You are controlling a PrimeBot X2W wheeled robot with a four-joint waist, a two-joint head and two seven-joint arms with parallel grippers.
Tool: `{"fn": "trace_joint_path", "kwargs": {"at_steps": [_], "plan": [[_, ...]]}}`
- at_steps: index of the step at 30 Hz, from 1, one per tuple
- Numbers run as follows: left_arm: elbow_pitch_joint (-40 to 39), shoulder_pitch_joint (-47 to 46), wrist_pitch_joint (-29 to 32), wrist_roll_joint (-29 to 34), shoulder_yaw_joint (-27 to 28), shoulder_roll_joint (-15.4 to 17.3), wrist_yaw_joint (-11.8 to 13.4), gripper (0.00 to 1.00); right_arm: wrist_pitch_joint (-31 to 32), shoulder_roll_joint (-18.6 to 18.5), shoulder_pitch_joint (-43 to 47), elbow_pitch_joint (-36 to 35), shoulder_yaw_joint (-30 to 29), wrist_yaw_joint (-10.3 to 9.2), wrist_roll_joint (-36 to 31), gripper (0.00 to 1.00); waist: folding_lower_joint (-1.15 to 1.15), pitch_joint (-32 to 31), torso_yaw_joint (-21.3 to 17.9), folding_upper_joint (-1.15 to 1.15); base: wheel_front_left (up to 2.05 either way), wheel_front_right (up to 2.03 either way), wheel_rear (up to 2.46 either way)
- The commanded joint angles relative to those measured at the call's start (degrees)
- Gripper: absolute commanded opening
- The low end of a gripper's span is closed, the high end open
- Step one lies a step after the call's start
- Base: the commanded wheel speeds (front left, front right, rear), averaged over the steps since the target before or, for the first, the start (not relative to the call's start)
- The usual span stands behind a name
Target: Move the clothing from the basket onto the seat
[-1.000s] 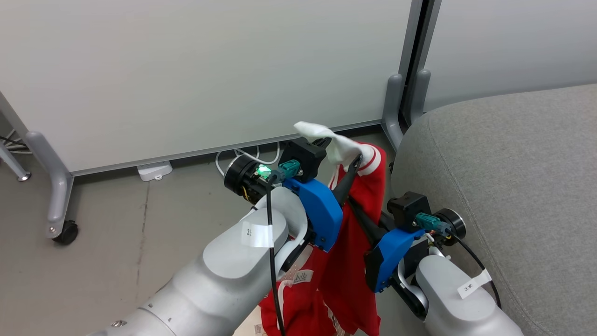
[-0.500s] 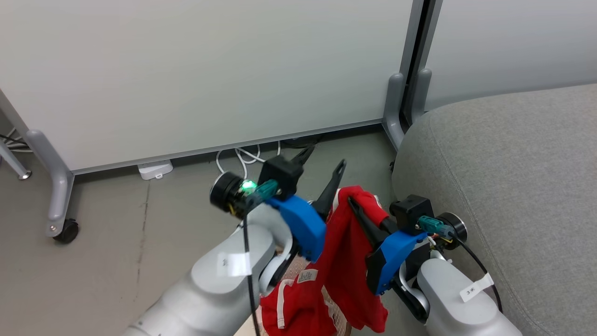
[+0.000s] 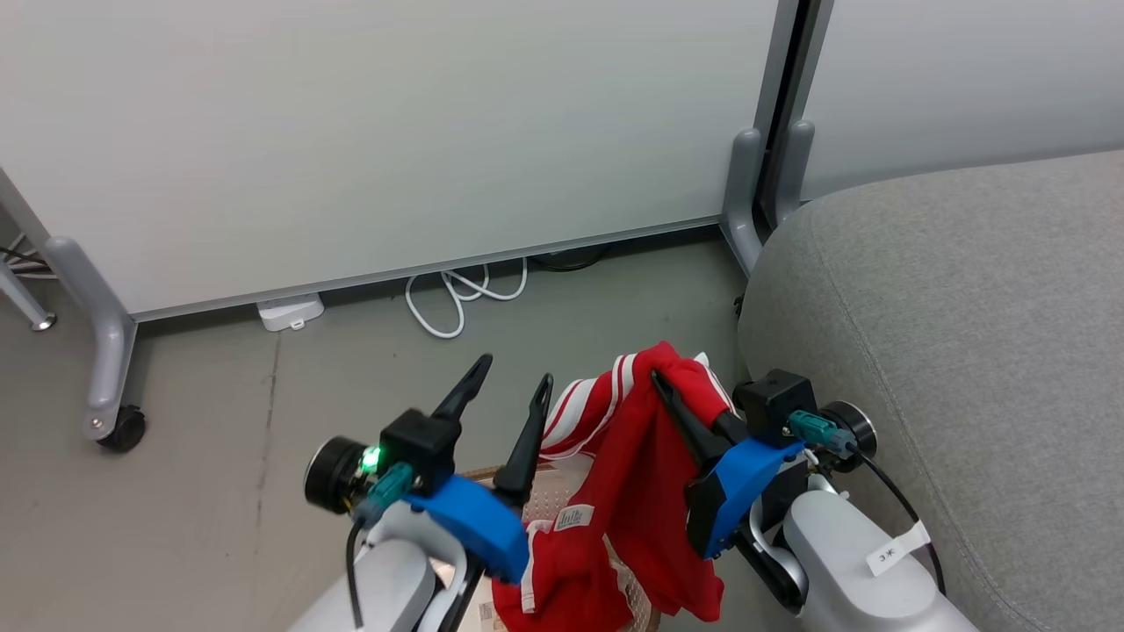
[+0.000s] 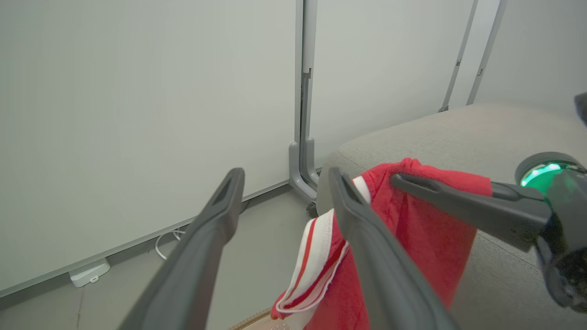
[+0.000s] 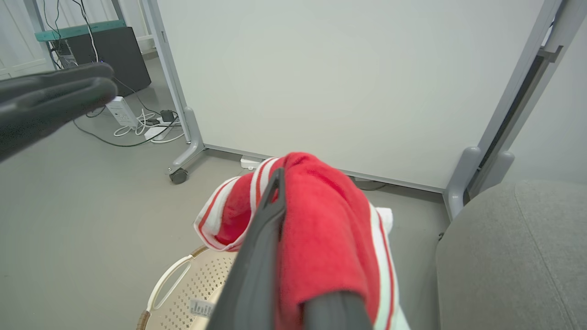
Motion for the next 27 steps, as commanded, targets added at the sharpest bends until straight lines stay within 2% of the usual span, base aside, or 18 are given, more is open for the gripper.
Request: {"fn": "trace_joint_path", "kwargs": {"at_steps": [1, 8, 13, 27], "plan": [[-1.3, 2.1, -0.3, 1.6, 1.5, 0.4, -0.3, 1.00, -0.3, -0.1, 0.6, -0.4, 0.2, 0.01, -0.1, 0.00, 0.00, -0.1, -0.2, 0.00, 0.00, 0.00, 0.00], [-5.5, 10.5, -0.3, 8.1, 9.1, 1.2, -3.1, 1.00, -0.3, -0.1, 1.0, -0.9, 0.2, 0.01, -0.3, 0.00, 0.00, -0.4, -0.6, 0.00, 0.00, 0.00, 0.00], [-6.2, 13.4, -0.3, 11.0, 12.4, 1.3, -5.4, 1.00, -0.3, -0.1, 1.4, -0.9, 0.4, 0.01, -0.3, 0.00, 0.00, -0.7, -0.6, 0.00, 0.00, 0.00, 0.00], [-5.1, 16.1, -0.3, 15.8, 17.1, -0.8, -8.3, 1.00, -0.3, -0.1, 1.7, -0.4, 0.5, 0.01, 0.9, 0.00, 0.00, -0.9, -1.0, 0.00, 0.00, 0.00, 0.00]]}}
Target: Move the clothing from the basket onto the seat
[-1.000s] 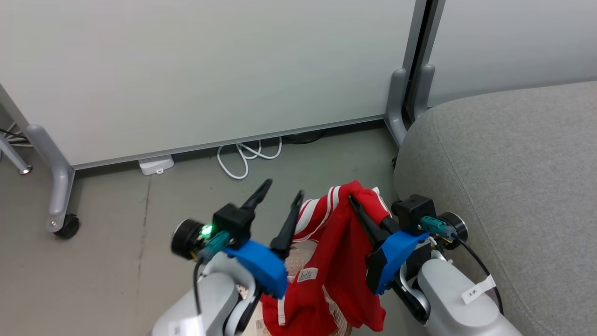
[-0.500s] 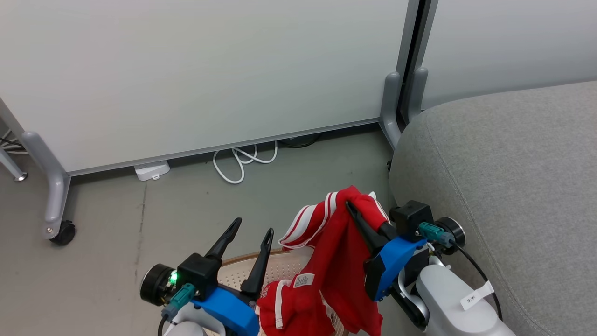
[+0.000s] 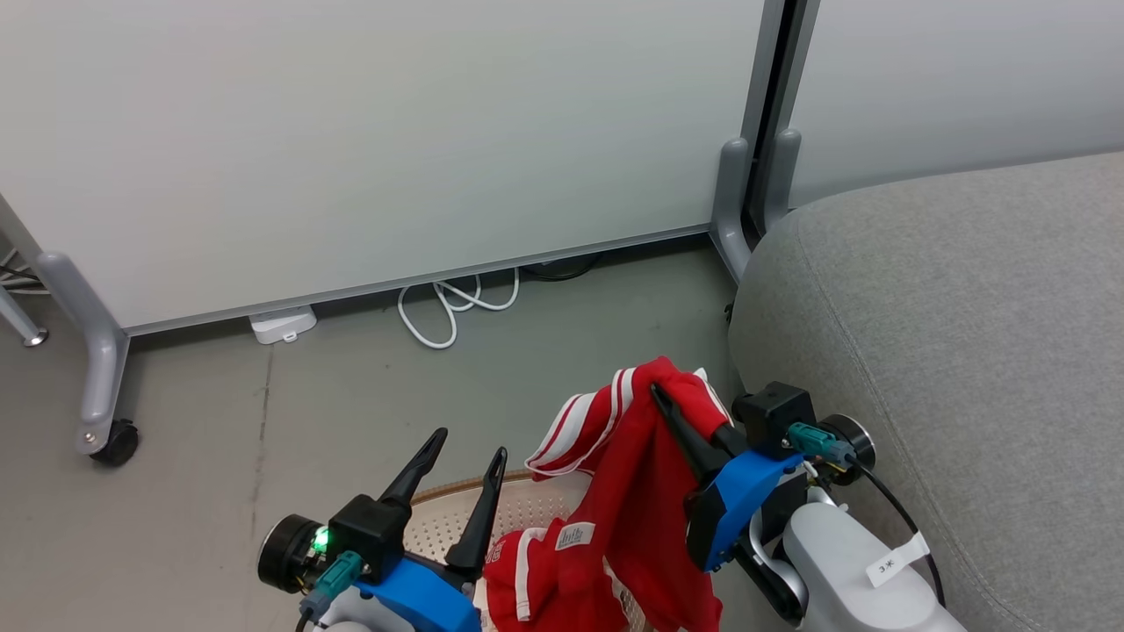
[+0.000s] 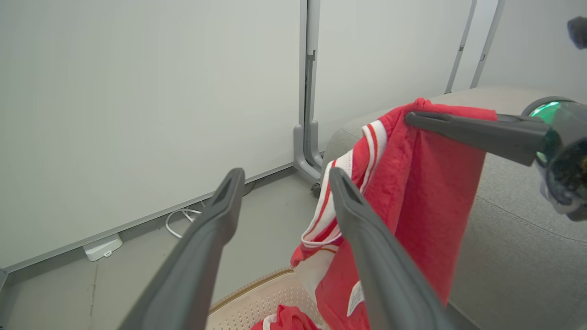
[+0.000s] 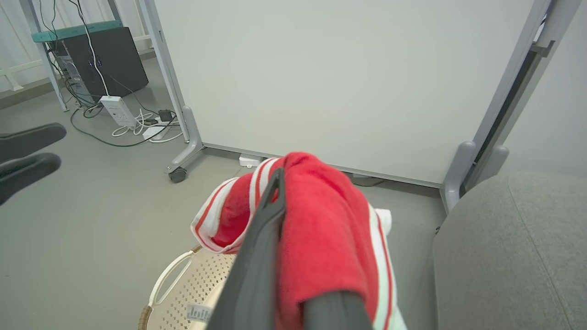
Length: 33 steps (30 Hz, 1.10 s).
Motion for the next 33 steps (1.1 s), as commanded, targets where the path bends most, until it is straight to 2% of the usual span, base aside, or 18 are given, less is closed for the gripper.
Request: {"fn": "trace_joint_path", "kwargs": {"at_steps": [1, 6, 12, 33], "plan": [[0.2, 0.3, -0.3, 0.6, 0.7, -0.2, -0.2, 1.00, -0.3, -0.1, 0.3, -0.2, 0.0, 0.01, 0.5, 0.00, 0.00, 0.1, -0.2, 0.00, 0.00, 0.00, 0.00], [0.5, 0.7, -0.3, 1.4, 1.9, -0.8, -0.8, 1.00, -0.3, -0.1, 0.0, -1.0, 0.4, 0.01, 1.1, 0.00, 0.00, 0.2, -1.4, 0.00, 0.00, 0.00, 0.00], [0.5, 0.6, -0.3, 2.3, 2.4, -1.0, -1.6, 1.00, -0.3, -0.1, -0.2, -1.6, 0.5, 0.01, 0.9, 0.00, 0.00, 0.8, -4.9, 0.00, 0.00, 0.00, 0.00], [-0.4, -0.9, -0.3, 3.7, 3.8, -1.6, -2.5, 1.00, -0.3, -0.1, -0.6, -3.4, 0.0, 0.01, 0.8, 0.00, 0.00, 3.1, -23.9, 0.00, 0.00, 0.00, 0.00]]}}
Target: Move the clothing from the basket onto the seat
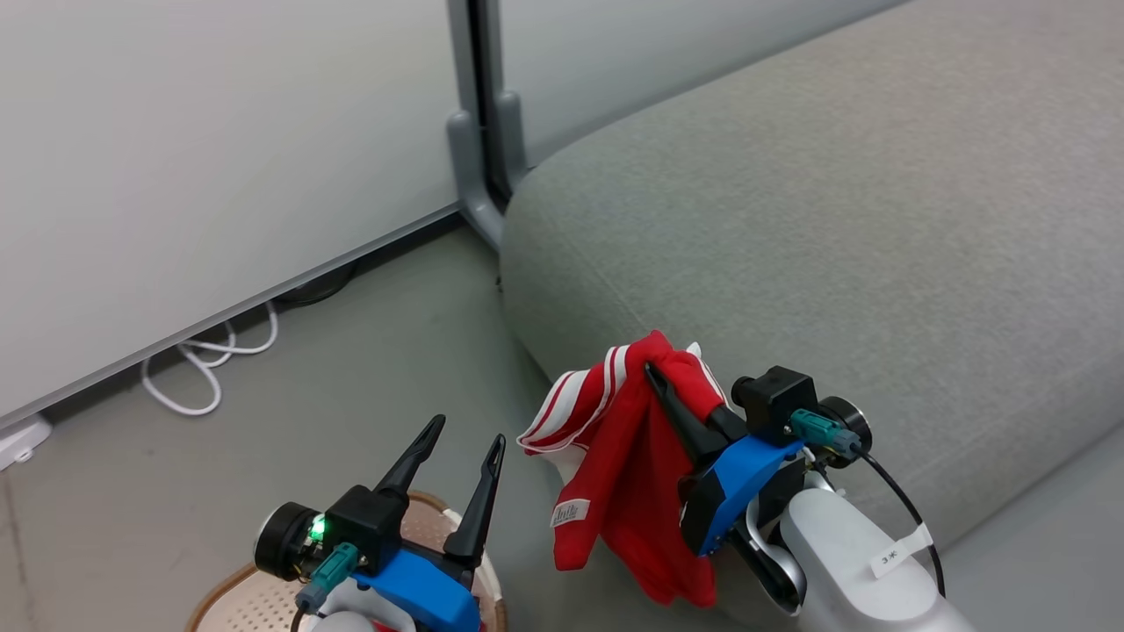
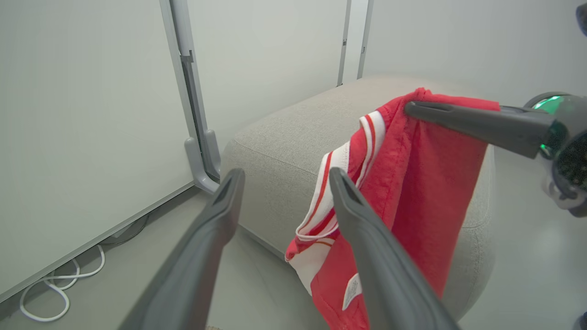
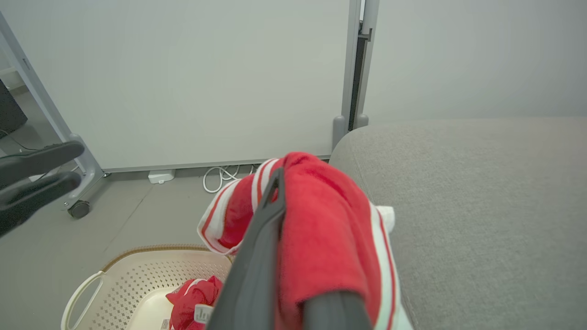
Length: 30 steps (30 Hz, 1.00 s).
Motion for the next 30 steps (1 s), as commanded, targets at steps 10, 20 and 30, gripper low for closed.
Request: {"fn": "trace_joint_path", "kwargs": {"at_steps": [10, 20, 30], "plan": [[-0.3, -1.1, -0.3, 0.7, -0.2, 0.2, -0.4, 1.00, -0.3, -0.1, 0.7, -0.9, -1.0, 0.01, 0.0, 0.00, 0.00, 1.4, -7.6, 0.00, 0.00, 0.00, 0.00], [1.1, -3.7, -0.3, -0.5, -3.4, 0.9, -0.3, 1.00, -0.3, 0.0, 1.7, -2.2, -4.3, 0.01, -1.6, 0.00, 0.00, 3.0, -8.4, 0.00, 0.00, 0.00, 0.00], [1.8, -4.6, -0.3, -1.0, -4.7, 1.7, -0.3, 1.00, -0.3, 0.0, 2.8, -3.3, -5.1, 0.01, -1.9, 0.00, 0.00, 3.5, -8.4, 0.00, 0.00, 0.00, 0.00]]}}
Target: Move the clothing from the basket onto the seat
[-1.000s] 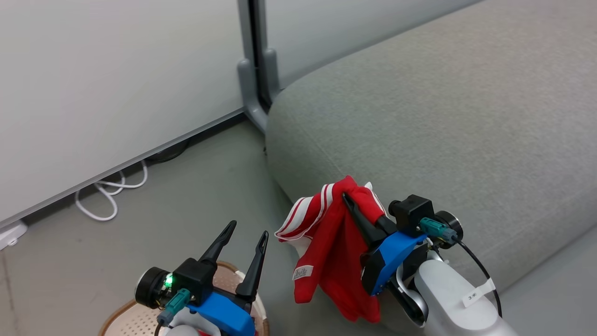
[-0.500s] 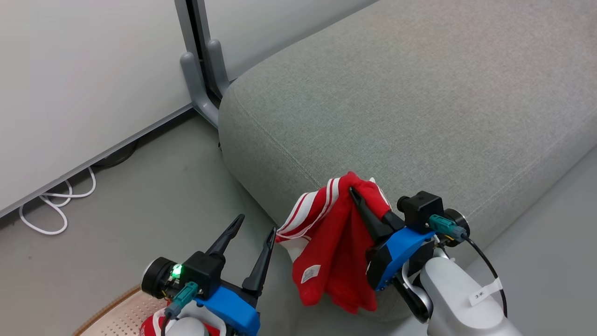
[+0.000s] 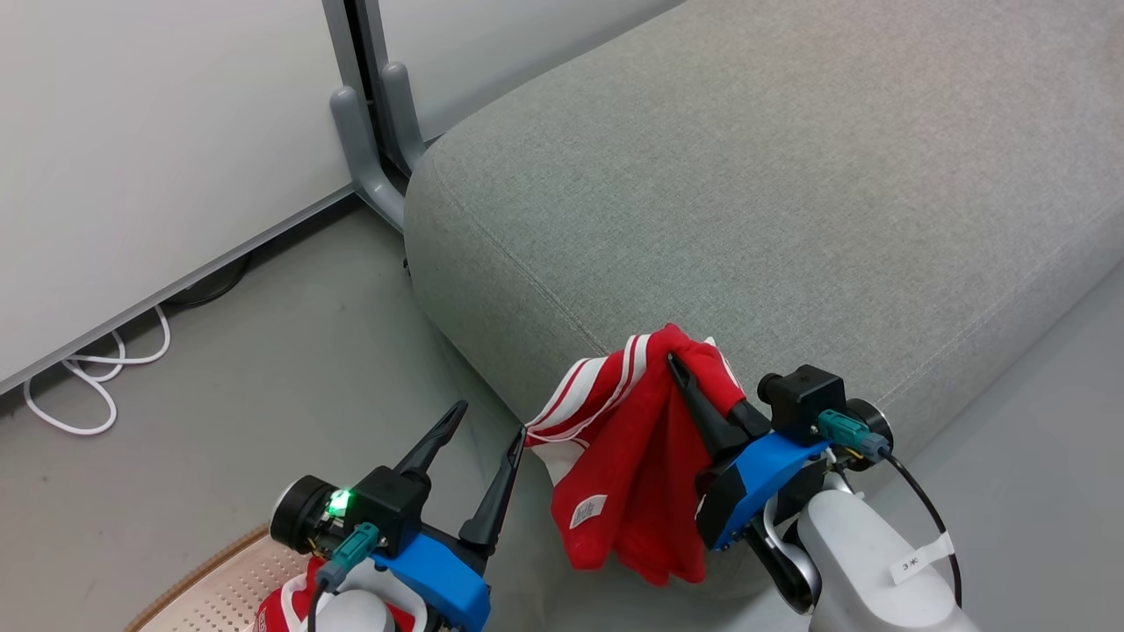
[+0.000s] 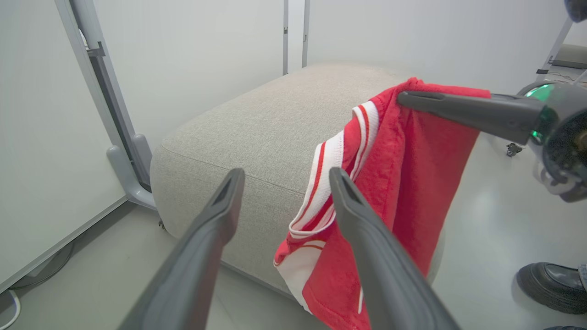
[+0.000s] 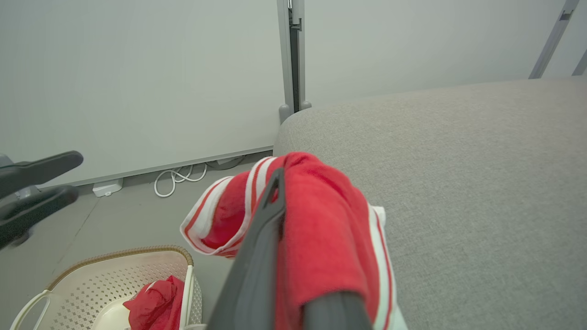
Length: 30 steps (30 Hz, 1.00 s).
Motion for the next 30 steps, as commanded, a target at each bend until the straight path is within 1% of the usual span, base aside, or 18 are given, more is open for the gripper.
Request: {"fn": "trace_joint_path", "kwargs": {"at_steps": [1, 5, 8, 10, 12, 17, 18, 20, 23, 24, 27, 30], "plan": [[0.1, -0.7, -0.3, 0.0, 0.3, 0.3, 0.0, 1.00, -0.3, 0.1, 0.6, -0.3, -0.1, 0.01, -0.2, 0.00, -0.01, 0.1, 0.0, 0.00, 0.00, 0.00, 0.00], [-0.4, -0.5, -0.3, 0.3, 0.7, 0.4, 0.0, 1.00, -0.3, 0.1, -0.9, -0.2, -0.3, 0.01, 0.2, 0.00, -0.01, 0.5, 0.0, 0.00, 0.00, 0.00, 0.00], [-0.7, -0.5, -0.3, 0.7, 0.9, 0.7, 0.0, 1.00, -0.3, 0.1, -3.0, -1.0, -1.3, 0.01, 2.4, 0.00, -0.01, 1.2, -0.2, 0.00, 0.00, 0.00, 0.00], [-1.0, -0.7, -0.3, 1.2, 1.2, 1.0, 0.0, 1.00, -0.3, 0.1, -4.8, -0.8, -1.9, 0.01, 2.5, 0.00, -0.01, 1.9, -0.3, 0.00, 0.00, 0.00, 0.00], [-1.5, -0.8, -0.3, 1.6, 1.7, 1.4, 0.2, 1.00, -0.3, -0.1, -7.5, -0.3, -3.3, 0.01, 2.7, 0.00, -0.01, 2.9, -0.4, 0.00, 0.00, 0.00, 0.00], [-3.5, -1.4, -0.3, 2.6, 2.7, 3.0, 1.1, 1.00, 0.3, -2.1, -16.0, 1.2, -8.1, 0.01, 3.4, 0.00, -0.01, 6.6, -0.9, 0.00, 0.00, 0.00, 0.00], [-4.0, -1.4, -0.3, 2.7, 2.8, 3.4, 1.3, 1.00, 0.6, -2.8, -17.8, 1.4, -8.9, 0.01, 3.1, 0.00, -0.01, 7.4, -0.9, 0.00, 0.00, 0.00, 0.00], [-5.3, -2.5, 0.2, 3.2, 2.4, 3.9, 1.2, 1.00, 1.2, -5.2, -21.4, 1.3, -11.4, 0.01, 2.6, 0.00, -0.01, 9.8, 0.0, 0.00, 0.00, 0.00, 0.00], [-7.2, -3.8, 1.1, 4.0, 2.3, 5.4, 1.1, 1.00, 2.0, -7.6, -25.9, 0.2, -14.8, 0.01, 2.5, 0.00, -0.01, 13.4, 1.3, 0.00, 0.00, 0.00, 0.00], [-7.9, -4.3, 1.4, 4.2, 2.2, 5.8, 1.0, 1.00, 2.3, -8.7, -27.1, -0.4, -15.9, 0.01, 2.5, 0.00, -0.01, 14.6, 1.7, 0.00, 0.00, 0.00, 0.00], [-10.7, -6.5, 2.6, 4.7, 2.1, 6.8, 0.8, 1.00, 3.3, -13.7, -30.5, -2.7, -19.9, 0.00, 1.0, 0.00, -0.01, 18.8, 3.5, 0.00, 0.00, 0.00, 0.00], [-13.2, -7.7, 3.2, 5.0, 2.4, 8.0, 0.8, 1.00, 4.1, -16.6, -33.0, -4.6, -24.1, 0.01, 0.0, 0.00, -0.01, 22.3, 5.1, 0.00, 0.00, 0.00, 0.00]]}}
